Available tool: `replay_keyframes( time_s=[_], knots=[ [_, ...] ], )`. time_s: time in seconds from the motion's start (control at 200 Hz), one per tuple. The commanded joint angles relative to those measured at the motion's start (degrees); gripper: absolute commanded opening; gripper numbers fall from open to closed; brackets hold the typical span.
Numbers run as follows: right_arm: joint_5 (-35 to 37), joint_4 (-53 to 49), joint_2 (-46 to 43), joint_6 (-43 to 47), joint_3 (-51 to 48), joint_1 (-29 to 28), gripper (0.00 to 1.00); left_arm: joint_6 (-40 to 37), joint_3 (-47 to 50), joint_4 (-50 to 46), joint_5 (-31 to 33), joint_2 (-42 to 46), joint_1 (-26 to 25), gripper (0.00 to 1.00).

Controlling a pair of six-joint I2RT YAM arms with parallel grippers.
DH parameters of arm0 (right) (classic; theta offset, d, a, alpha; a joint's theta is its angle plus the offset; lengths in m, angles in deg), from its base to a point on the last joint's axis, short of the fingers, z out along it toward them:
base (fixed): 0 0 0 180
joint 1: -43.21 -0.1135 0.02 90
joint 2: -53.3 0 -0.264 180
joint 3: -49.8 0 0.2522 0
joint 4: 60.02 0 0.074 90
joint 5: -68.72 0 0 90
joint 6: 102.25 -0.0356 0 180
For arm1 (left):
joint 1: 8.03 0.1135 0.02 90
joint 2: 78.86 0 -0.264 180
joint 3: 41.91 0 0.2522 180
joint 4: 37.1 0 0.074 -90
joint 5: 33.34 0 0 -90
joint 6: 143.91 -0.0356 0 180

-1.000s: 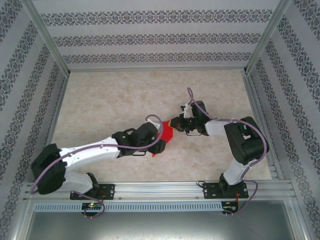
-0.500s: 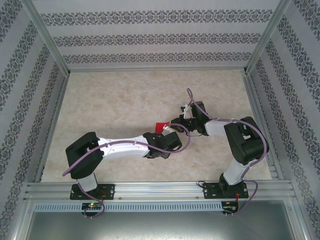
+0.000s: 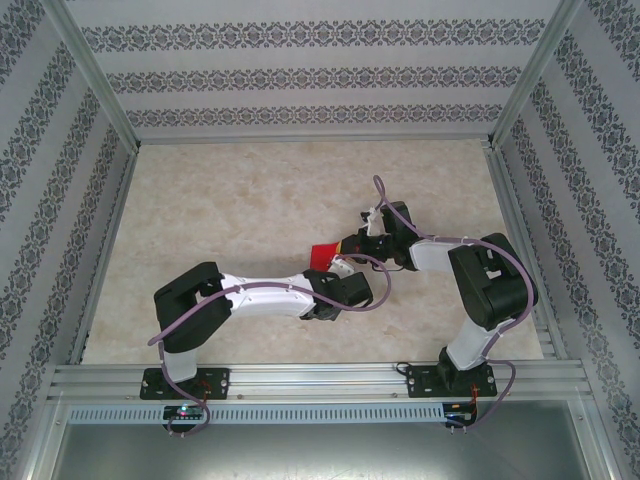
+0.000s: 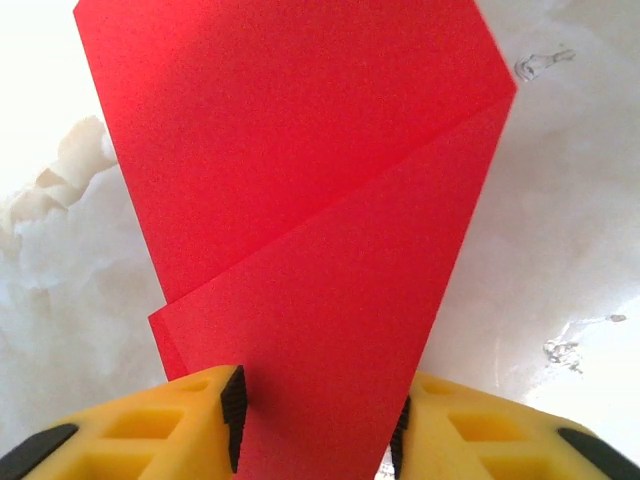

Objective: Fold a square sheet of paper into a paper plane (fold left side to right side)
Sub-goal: Fold the wing for the fifth time at the center of the table.

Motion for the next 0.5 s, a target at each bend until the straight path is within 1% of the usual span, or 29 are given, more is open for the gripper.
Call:
replay_keyframes(
  time_s=[0.0, 0.08, 0.33, 0.495],
  knots=[
    [-0.40, -0.17, 0.36, 1.29, 1.25, -0.78, 0.04, 0.74, -1.54, -2.44, 1.71, -1.67, -0.73, 0.39],
    [-0.22, -0.21, 0.59, 1.42, 1.33, -0.83, 0.04, 0.74, -1.80, -2.46, 1.36, -2.20, -0.70, 0.33],
    [-0.33, -0.36, 1.00, 1.62, 1.46, -0.83, 0.04, 0.84, -1.98, -1.86, 0.58, -3.01, -0.77, 0.23],
    [-0.03, -2.56, -0.12, 3.01, 2.03, -0.46, 0.23, 1.23, -1.88, -1.32, -0.11, -2.62, -0.55, 0.15]
  ],
)
